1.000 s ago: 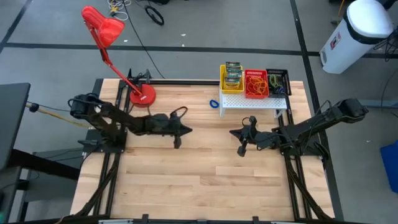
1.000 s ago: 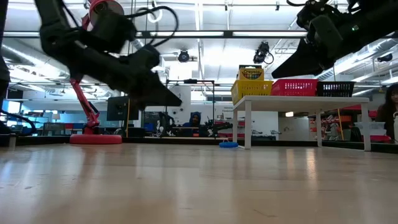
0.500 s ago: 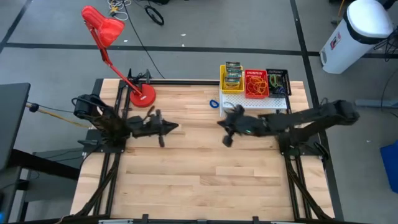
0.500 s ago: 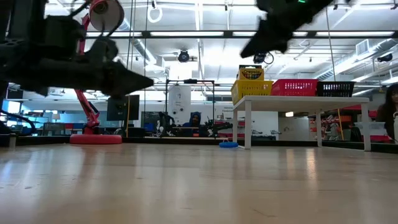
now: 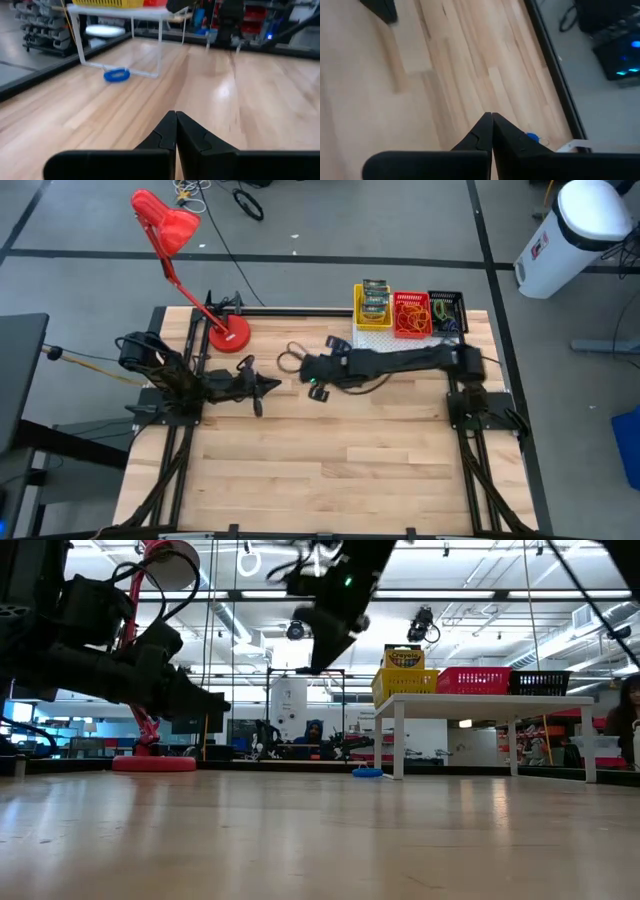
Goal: Pick & Place Office Desk Supplies
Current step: Put the blue spring keychain on the black basket
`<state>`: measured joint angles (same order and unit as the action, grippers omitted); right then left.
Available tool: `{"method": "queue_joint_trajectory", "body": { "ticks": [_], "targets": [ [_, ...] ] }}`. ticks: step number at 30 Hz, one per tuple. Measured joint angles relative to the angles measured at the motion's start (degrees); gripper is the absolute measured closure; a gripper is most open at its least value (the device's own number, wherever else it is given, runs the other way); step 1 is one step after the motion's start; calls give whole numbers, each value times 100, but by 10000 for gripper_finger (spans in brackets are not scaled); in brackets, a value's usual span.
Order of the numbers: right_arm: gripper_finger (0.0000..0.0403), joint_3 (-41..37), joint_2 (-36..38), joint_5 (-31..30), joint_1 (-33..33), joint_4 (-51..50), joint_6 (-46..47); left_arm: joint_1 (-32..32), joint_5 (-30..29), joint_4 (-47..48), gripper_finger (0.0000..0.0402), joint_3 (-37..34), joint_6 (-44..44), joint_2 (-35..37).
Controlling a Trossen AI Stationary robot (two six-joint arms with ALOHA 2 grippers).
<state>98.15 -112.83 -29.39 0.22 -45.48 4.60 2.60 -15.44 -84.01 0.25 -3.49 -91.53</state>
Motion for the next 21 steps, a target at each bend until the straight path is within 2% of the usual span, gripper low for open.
{"method": "queue_joint_trajectory", "body": {
  "ticks": [6,13,17,21],
  "targets": [
    [396,514,-1069,-727,-12,-266,-208,-184,-36,194,395,0,228,0],
    [395,963,-2030,-1381,36,-555,-339,-299,-388,216,393,0,427,0],
    [395,1343,-2376,-1468,160,-1210,-139,-301,-387,243,392,-2,440,0],
    [395,1380,-2426,-1455,374,-1696,330,-301,-375,320,392,-2,403,0]
  ]
}}
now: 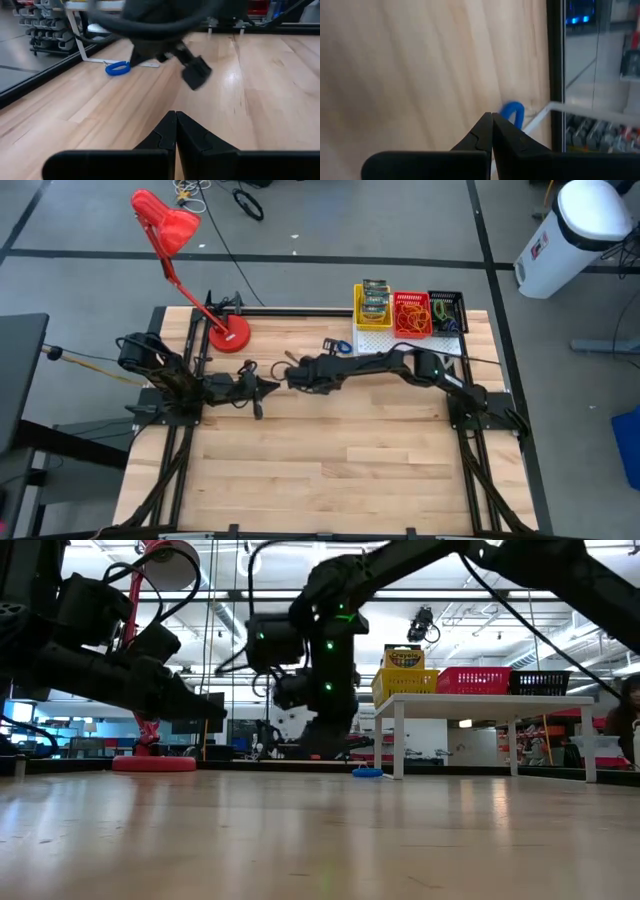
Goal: Pick & Place Office Desk Supplies
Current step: Put the blue spring keychain on the black basket
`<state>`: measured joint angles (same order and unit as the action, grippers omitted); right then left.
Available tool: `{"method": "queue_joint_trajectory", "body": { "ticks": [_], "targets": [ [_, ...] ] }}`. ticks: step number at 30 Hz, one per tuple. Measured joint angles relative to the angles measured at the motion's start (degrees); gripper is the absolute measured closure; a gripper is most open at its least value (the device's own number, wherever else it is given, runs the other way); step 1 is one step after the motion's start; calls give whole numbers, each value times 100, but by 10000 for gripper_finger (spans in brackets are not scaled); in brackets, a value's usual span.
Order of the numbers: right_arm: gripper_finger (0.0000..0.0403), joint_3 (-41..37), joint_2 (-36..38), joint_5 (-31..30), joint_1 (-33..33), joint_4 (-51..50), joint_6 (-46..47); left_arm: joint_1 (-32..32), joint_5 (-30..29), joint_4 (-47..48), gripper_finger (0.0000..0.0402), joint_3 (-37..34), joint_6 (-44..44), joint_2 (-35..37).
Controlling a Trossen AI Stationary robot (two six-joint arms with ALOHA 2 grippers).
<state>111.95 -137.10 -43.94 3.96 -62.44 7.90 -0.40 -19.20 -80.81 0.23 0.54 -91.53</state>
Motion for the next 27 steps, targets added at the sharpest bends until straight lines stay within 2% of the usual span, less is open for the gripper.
{"method": "queue_joint_trajectory", "body": {
  "ticks": [4,17,27],
  "targets": [
    [395,-114,0,42,250,-67,232,0,13,23,391,0,-13,0],
    [395,-660,4,274,920,704,20,0,37,25,391,-2,-72,0],
    [394,-764,35,681,1131,803,-229,1,114,26,391,-2,-117,0]
  ]
}}
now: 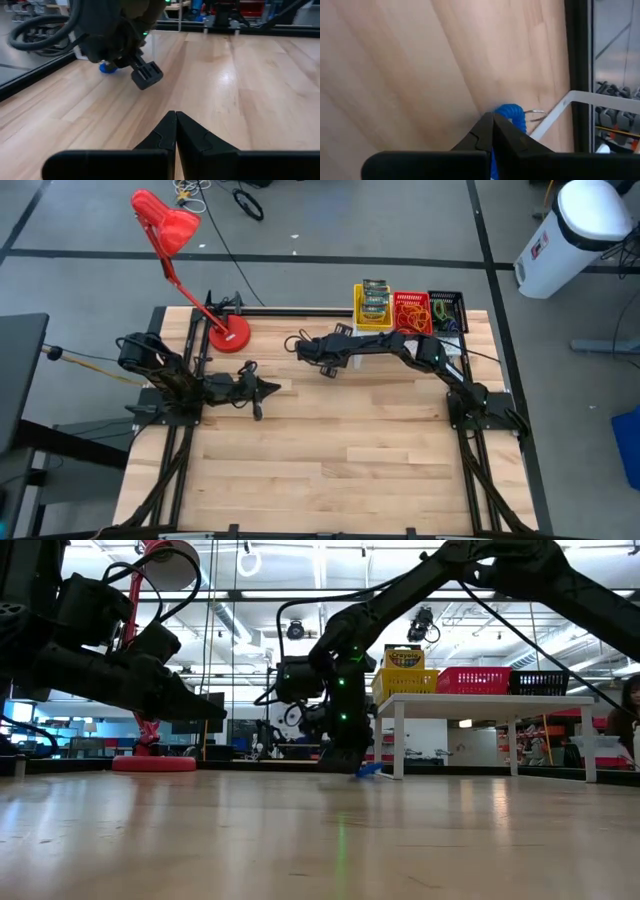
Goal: Pick & Place Office Desk Supplies
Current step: Put the blue spring keychain on the black basket
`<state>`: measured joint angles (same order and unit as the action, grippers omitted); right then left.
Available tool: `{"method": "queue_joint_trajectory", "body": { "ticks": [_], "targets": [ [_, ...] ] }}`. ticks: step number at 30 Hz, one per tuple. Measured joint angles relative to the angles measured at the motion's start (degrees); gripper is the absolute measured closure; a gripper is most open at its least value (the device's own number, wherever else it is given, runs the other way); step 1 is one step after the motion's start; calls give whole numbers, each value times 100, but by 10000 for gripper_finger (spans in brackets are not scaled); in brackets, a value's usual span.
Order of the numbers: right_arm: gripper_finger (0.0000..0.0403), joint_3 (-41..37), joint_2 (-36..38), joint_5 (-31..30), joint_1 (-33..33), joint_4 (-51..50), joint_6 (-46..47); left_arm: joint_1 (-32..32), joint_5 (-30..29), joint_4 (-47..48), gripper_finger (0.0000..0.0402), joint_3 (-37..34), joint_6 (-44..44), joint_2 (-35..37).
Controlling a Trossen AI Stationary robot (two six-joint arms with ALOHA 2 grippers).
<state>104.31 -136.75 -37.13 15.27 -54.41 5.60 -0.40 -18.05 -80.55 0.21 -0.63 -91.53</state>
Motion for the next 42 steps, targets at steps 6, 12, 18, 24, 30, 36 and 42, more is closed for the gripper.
{"method": "queue_joint_trajectory", "body": {
  "ticks": [6,12,18,24,30,36,42],
  "targets": [
    [394,-4,13,316,-58,51,-56,-1,62,4,391,0,1,0],
    [394,-15,134,508,-233,11,30,-1,60,30,391,0,3,0],
    [356,-11,219,426,-258,-78,391,-1,72,94,391,0,3,-4],
    [285,-11,219,471,-93,-111,531,-1,203,111,391,0,-19,-4],
    [266,-7,243,902,137,-96,553,-1,266,111,391,0,-41,-4],
    [306,-46,256,1179,194,-53,553,-1,318,113,391,0,-52,-4],
    [382,-57,267,1294,183,-13,510,0,327,113,391,0,-93,-4]
  ]
}}
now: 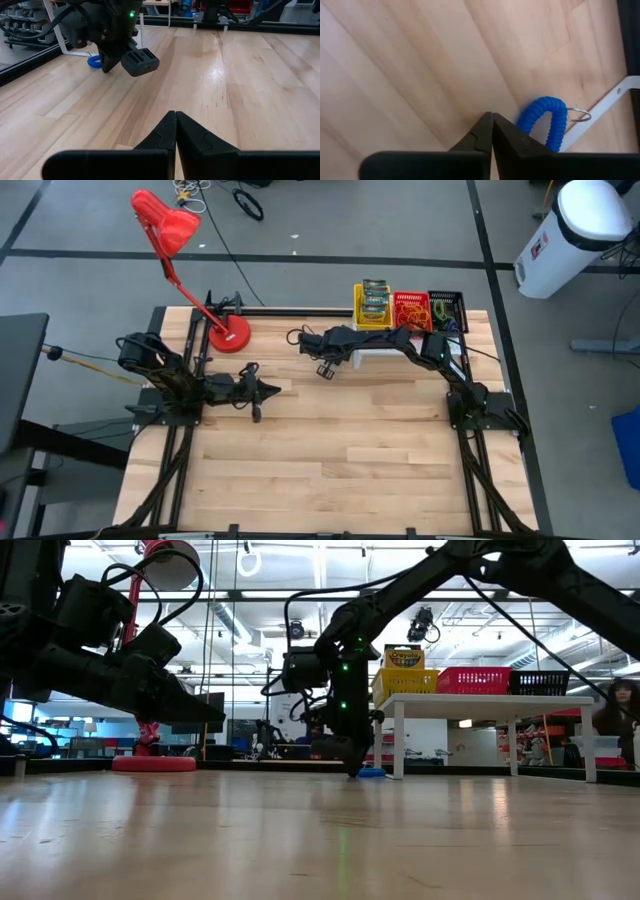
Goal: Pick & Place Office Desk Supplies
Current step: Put the blue spring keychain on the black basket
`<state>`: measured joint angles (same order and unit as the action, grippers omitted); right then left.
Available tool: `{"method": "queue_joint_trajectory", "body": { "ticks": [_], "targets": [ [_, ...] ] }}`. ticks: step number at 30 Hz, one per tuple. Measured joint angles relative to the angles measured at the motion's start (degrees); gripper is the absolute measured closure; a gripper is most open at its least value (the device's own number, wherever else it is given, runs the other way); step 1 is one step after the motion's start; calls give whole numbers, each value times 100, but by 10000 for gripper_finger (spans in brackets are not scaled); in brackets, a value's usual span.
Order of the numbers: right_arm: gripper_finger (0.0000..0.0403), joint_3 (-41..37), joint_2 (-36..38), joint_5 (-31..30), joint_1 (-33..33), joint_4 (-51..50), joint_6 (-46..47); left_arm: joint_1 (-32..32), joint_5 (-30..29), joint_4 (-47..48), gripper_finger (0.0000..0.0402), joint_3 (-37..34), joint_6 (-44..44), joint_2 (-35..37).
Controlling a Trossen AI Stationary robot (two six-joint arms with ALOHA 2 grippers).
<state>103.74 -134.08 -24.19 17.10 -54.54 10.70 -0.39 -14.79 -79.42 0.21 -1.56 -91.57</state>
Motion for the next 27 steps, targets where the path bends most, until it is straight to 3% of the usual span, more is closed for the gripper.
{"method": "queue_joint_trajectory", "body": {
  "ticks": [5,16,27],
  "targets": [
    [391,-24,101,-169,-92,-4,65,-1,2,2,391,0,2,0],
    [296,-20,164,-485,-109,-9,83,0,2,2,391,0,-72,1],
    [247,-20,164,-737,-72,53,-110,0,2,2,391,0,-76,2]
  ]
}}
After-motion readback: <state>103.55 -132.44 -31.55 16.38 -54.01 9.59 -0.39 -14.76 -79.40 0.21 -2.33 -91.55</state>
